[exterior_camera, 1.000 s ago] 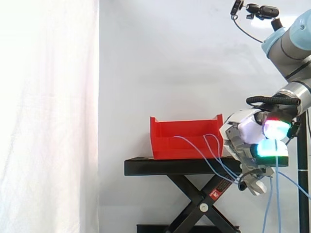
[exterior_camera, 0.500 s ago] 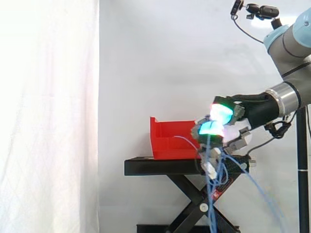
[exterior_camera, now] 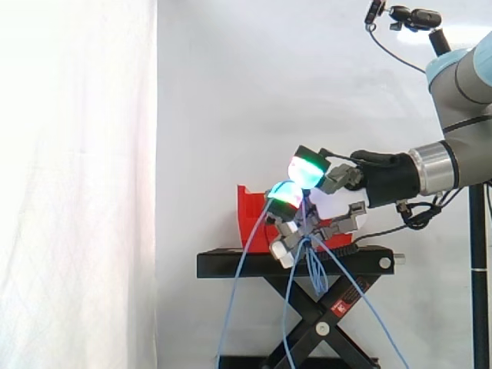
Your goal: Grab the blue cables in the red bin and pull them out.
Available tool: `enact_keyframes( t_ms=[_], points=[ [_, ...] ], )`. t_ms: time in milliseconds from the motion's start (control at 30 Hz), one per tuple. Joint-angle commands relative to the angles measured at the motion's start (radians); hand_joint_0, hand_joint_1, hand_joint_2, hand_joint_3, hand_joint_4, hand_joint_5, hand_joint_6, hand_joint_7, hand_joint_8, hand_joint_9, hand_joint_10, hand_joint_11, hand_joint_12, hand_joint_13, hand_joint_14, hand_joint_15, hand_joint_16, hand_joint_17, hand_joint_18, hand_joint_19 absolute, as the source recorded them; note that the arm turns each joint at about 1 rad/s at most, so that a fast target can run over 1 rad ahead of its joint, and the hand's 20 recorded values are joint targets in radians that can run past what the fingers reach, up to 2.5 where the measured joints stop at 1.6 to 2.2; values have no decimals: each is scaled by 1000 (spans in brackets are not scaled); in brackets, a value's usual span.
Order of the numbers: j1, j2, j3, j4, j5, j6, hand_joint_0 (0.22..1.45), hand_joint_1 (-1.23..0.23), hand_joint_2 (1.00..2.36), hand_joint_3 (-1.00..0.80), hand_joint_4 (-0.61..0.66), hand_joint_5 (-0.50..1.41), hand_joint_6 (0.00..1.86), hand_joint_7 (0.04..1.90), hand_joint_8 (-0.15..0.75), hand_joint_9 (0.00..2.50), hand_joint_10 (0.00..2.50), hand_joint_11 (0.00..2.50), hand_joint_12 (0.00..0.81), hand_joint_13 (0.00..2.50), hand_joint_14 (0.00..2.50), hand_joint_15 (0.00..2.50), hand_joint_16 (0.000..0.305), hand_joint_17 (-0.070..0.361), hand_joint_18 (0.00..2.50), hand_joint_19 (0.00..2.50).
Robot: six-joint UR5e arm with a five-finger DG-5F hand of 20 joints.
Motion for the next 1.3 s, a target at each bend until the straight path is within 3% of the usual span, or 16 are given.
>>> enact_keyframes(
  t_ms=[0, 367, 567, 767, 1267],
  points=[
    [3, 0, -4, 18, 5, 0, 881, -922, 1000, -1000, -9, 1048, 413, 910, 217, 1085, 29, 808, 302, 833, 22, 498, 42, 94, 620, 481],
    [13, 0, -5, 18, 6, 39, 883, -917, 1000, -1000, -8, 1046, 413, 908, 221, 1089, 29, 807, 296, 870, 22, 553, 42, 94, 623, 480],
    [26, 0, -68, 44, 3, 68, 884, -915, 1000, -1000, -13, 1044, 413, 910, 223, 1093, 27, 809, 295, 964, 25, 650, 42, 93, 626, 489],
    [28, 0, -73, 50, 5, 99, 886, -912, 1000, -1000, -7, 1044, 399, 902, 220, 1088, 30, 808, 298, 1079, 30, 824, 41, 93, 633, 490],
    [30, 0, -73, 53, 0, 96, 889, -909, 1000, -1000, -8, 1048, 361, 927, 225, 1086, 28, 823, 273, 1271, 31, 1230, 42, 94, 687, 539]
  ],
)
